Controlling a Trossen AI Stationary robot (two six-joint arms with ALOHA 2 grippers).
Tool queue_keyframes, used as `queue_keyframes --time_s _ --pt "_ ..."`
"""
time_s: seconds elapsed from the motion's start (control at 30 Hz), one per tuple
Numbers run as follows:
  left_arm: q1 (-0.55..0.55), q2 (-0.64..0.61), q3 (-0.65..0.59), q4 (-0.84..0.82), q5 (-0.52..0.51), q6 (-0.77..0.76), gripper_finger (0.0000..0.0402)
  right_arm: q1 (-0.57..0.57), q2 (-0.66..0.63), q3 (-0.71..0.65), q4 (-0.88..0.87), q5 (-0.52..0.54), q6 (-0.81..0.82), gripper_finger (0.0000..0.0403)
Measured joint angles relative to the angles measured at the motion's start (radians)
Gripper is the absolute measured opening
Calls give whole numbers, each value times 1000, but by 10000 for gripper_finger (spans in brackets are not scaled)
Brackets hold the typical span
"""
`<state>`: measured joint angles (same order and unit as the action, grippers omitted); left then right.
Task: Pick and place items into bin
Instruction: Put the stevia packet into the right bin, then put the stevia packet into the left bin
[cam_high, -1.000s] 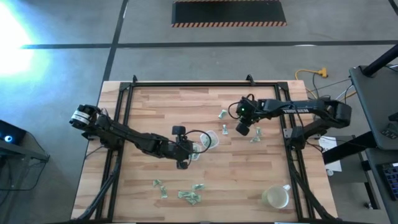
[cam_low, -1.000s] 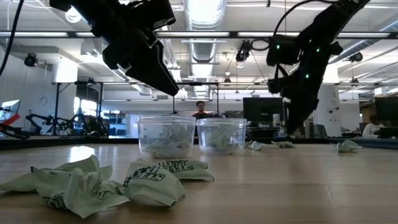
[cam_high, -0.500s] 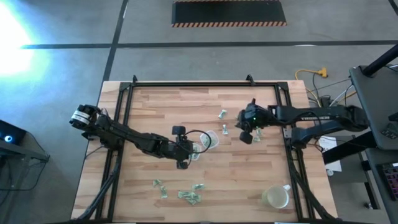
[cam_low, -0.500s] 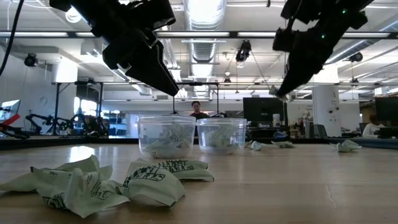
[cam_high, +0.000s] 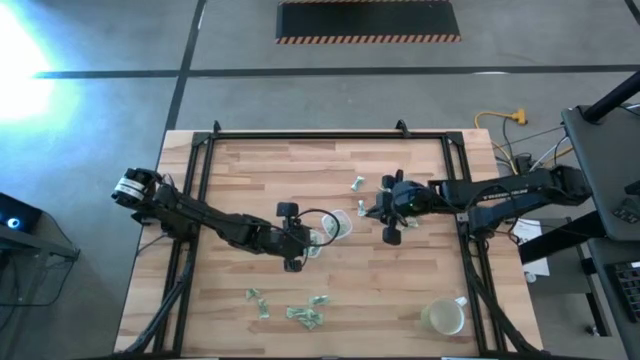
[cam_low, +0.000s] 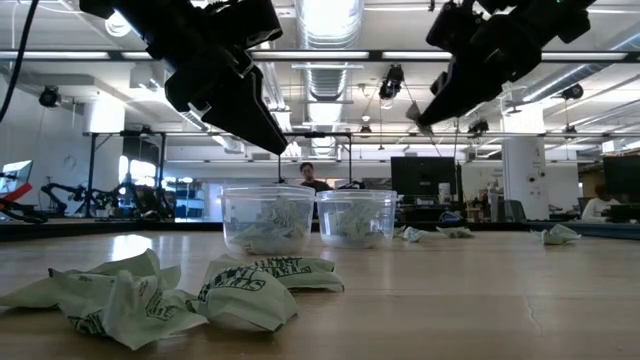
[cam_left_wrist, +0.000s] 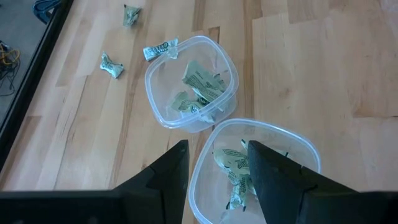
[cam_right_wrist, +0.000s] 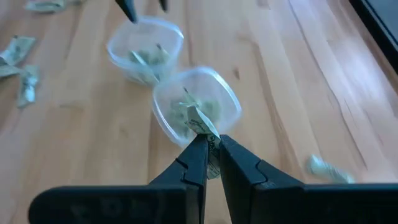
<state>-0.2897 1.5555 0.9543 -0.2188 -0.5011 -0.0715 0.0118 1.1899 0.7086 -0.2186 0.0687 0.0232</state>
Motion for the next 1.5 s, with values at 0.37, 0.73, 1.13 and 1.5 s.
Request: queue_keyframes --time_s 0.37,0.73,1.13,1.5 --pt "-6 0 -1 -44 1 -3 148 23 175 28 219 -48 -136 28" --pt "-8 0 -1 -81 2 -30 148 12 341 93 259 -50 -185 28" --pt "-14 0 -1 -87 2 -31 148 -15 365 94 253 -48 -164 52" --pt "-15 0 -1 -97 9 -45 148 -15 350 99 224 -48 -183 138"
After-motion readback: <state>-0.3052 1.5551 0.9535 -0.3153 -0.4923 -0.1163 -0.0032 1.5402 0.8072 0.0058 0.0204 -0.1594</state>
